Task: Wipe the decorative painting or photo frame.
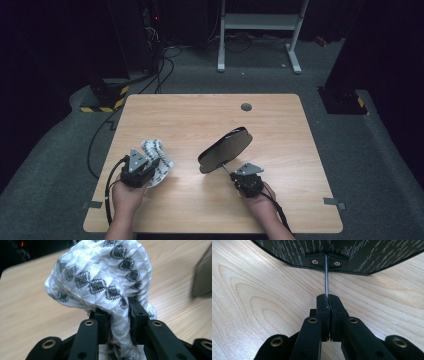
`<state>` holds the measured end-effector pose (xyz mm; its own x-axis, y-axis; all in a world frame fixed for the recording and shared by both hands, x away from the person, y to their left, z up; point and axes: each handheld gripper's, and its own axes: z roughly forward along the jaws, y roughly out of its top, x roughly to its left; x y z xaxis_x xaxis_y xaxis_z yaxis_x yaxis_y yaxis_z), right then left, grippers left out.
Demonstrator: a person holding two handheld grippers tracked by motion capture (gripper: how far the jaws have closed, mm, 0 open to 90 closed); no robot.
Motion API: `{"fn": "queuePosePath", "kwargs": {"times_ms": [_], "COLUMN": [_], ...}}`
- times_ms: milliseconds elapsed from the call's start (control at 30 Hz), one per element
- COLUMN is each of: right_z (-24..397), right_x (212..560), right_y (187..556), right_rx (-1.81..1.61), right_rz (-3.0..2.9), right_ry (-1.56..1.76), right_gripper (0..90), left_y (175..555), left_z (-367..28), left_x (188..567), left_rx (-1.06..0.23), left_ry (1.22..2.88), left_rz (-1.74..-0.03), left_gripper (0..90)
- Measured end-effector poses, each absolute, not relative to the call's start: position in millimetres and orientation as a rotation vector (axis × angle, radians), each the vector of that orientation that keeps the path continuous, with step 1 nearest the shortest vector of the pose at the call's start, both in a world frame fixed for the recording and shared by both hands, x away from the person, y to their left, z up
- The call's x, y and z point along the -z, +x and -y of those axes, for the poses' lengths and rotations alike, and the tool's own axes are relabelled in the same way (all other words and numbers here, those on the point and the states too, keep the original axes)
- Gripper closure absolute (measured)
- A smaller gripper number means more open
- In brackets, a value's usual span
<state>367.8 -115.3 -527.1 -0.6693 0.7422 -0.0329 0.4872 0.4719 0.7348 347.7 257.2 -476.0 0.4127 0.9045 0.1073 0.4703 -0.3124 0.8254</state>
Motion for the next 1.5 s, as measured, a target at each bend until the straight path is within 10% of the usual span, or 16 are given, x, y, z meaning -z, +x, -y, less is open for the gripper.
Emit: {"fn": "queuePosePath", "kwargs": {"times_ms": [333, 833, 1500], "right_z": [115.2, 116.9, 133.1], "right_x": [527.1, 526.9, 510.5], "right_y": [367.7, 369.7, 356.5], "right_rx": [-1.020, -1.032, -1.159], "right_rz": [-2.376, -2.375, -2.317], "right_ry": [1.036, 1.047, 1.021], "right_gripper": [88.5, 74.6, 57.0], "left_y": [361.9, 354.8, 331.9], "left_z": [-271.7, -276.0, -234.4], "left_x": [502.3, 487.0, 448.3], "left_rx": [-0.657, -0.681, -0.763], "left_ry": [1.984, 1.897, 1.848], "left_rz": [-1.295, -1.296, -1.086], "left_gripper": [69.1, 39.7, 50.0]}}
